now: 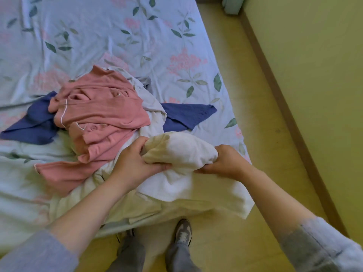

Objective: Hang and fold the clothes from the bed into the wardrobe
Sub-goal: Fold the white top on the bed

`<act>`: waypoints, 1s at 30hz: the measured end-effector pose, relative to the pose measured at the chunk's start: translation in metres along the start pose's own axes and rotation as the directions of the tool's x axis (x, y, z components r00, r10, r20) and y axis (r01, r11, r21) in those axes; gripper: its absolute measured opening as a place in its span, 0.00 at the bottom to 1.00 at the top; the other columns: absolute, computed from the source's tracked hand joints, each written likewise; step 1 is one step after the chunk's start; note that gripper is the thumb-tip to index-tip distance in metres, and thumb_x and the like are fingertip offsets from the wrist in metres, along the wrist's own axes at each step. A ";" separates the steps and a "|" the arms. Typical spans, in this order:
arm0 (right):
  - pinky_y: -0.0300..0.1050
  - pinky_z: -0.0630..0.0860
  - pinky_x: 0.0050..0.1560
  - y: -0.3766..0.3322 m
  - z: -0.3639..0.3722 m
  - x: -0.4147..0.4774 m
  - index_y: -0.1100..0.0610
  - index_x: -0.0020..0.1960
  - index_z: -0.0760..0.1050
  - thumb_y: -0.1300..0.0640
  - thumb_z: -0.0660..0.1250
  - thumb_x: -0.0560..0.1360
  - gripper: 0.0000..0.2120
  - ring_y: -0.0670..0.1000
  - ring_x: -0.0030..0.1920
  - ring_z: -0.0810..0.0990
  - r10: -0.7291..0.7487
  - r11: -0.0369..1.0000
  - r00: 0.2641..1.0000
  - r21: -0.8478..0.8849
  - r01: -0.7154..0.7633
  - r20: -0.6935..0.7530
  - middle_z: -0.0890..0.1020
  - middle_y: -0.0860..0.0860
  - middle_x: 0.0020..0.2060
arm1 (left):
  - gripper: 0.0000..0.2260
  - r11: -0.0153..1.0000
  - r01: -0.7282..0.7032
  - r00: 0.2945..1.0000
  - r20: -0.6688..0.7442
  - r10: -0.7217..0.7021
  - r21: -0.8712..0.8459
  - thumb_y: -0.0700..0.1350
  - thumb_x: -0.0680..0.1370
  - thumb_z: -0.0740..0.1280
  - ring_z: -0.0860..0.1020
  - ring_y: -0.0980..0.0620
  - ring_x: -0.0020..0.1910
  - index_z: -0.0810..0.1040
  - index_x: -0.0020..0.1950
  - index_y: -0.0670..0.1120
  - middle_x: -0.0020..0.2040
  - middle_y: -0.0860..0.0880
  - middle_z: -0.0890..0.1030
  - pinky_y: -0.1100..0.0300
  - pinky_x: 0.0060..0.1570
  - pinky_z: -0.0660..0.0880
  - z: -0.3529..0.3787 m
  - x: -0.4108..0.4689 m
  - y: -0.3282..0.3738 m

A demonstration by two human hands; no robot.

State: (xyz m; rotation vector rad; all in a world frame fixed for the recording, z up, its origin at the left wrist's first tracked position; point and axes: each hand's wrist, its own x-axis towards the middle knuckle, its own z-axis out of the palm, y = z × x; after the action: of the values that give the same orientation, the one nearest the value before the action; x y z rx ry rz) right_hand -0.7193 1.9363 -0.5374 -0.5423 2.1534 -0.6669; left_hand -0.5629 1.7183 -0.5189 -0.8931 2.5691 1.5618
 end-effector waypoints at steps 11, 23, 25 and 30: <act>0.32 0.77 0.51 -0.161 -0.084 -0.133 0.38 0.61 0.74 0.40 0.80 0.58 0.33 0.35 0.53 0.80 -0.355 0.889 0.935 0.302 0.343 -0.017 0.82 0.33 0.52 | 0.25 0.969 -0.229 0.957 -0.164 0.241 0.088 0.60 0.60 0.80 0.79 0.63 0.45 0.78 0.52 0.56 0.46 0.58 0.82 0.59 0.42 0.73 -0.147 -0.076 0.174; 0.45 0.80 0.48 -0.333 -0.094 -0.246 0.47 0.48 0.83 0.49 0.80 0.64 0.13 0.45 0.46 0.85 -0.568 0.677 0.735 0.298 0.673 -0.371 0.87 0.45 0.43 | 0.33 0.878 -0.430 0.782 -0.398 0.479 0.212 0.73 0.57 0.72 0.77 0.67 0.53 0.72 0.60 0.67 0.53 0.66 0.79 0.62 0.51 0.75 -0.312 -0.210 0.282; 0.36 0.79 0.41 -0.358 -0.077 -0.262 0.43 0.45 0.83 0.52 0.80 0.66 0.10 0.43 0.42 0.85 -0.602 0.655 0.709 0.280 0.702 -0.367 0.86 0.44 0.41 | 0.39 0.896 -0.424 0.783 -0.446 0.434 0.128 0.73 0.54 0.74 0.76 0.64 0.59 0.70 0.63 0.67 0.59 0.64 0.78 0.57 0.59 0.74 -0.338 -0.241 0.266; 0.30 0.75 0.34 -0.423 -0.014 -0.300 0.39 0.42 0.83 0.54 0.79 0.68 0.10 0.43 0.39 0.85 -0.660 0.600 0.683 0.329 0.729 -0.312 0.86 0.44 0.38 | 0.56 0.924 -0.284 0.858 -0.498 0.126 -0.255 0.70 0.51 0.77 0.72 0.52 0.67 0.61 0.75 0.58 0.72 0.55 0.70 0.49 0.64 0.72 -0.390 -0.322 0.201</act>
State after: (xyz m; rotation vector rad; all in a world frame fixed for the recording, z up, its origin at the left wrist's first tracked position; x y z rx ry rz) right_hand -0.4887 1.7875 -0.0968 -1.1382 1.7814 -1.6320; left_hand -0.2783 1.6181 -0.0662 -1.1927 2.8593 2.1039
